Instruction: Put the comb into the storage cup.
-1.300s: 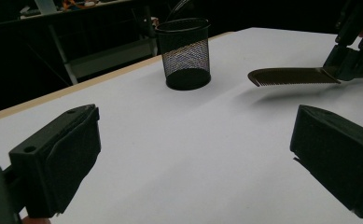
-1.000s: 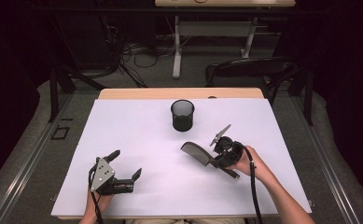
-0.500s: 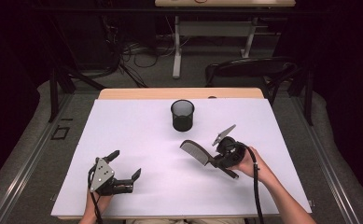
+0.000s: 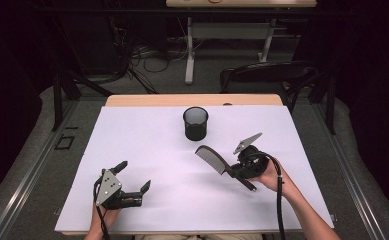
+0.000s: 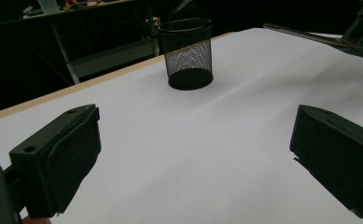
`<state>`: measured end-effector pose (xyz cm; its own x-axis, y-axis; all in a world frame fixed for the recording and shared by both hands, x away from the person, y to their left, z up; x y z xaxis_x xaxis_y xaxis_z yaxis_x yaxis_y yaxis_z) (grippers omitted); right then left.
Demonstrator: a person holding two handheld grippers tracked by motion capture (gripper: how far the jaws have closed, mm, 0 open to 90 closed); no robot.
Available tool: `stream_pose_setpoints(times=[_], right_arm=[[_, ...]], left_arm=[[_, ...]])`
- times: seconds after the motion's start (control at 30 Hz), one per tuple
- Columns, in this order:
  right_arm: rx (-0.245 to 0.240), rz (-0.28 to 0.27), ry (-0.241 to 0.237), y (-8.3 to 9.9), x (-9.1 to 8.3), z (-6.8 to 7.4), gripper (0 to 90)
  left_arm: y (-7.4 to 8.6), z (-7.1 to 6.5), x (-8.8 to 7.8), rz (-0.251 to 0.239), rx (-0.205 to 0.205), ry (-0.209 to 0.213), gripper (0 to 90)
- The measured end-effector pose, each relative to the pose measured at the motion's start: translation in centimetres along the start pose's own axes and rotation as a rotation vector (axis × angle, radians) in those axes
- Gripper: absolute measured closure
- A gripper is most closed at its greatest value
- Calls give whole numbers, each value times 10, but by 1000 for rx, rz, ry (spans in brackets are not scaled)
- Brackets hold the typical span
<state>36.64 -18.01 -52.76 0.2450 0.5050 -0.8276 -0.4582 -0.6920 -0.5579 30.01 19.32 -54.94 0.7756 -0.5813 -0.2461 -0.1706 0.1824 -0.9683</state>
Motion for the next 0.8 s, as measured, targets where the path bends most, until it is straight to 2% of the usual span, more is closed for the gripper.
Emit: stream_pose_setpoints(times=[0.27, 0.53, 0.8], right_arm=[[-3, -42, 13, 1, -3, 3, 727], [-25, -91, 29, 2, -5, 7, 728], [-3, -164, 48, 5, -11, 5, 728]], left_arm=[[0, 0, 0, 3, 0, 0, 20], [0, 1, 0, 0, -2, -1, 20], [0, 0, 0, 2, 4, 0, 20]])
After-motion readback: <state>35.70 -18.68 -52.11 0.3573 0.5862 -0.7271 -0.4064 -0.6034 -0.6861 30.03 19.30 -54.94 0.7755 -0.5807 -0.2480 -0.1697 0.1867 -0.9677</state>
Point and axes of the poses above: each handheld gripper's, and its own axes: x roughly forward along the jaws, y roughly out of its underside, z roughly to its left, the point moved 4 cm from there along x, roughly forward along the jaws, and after that the axes turned 4 degrees about -x, right-handed, at the moved point
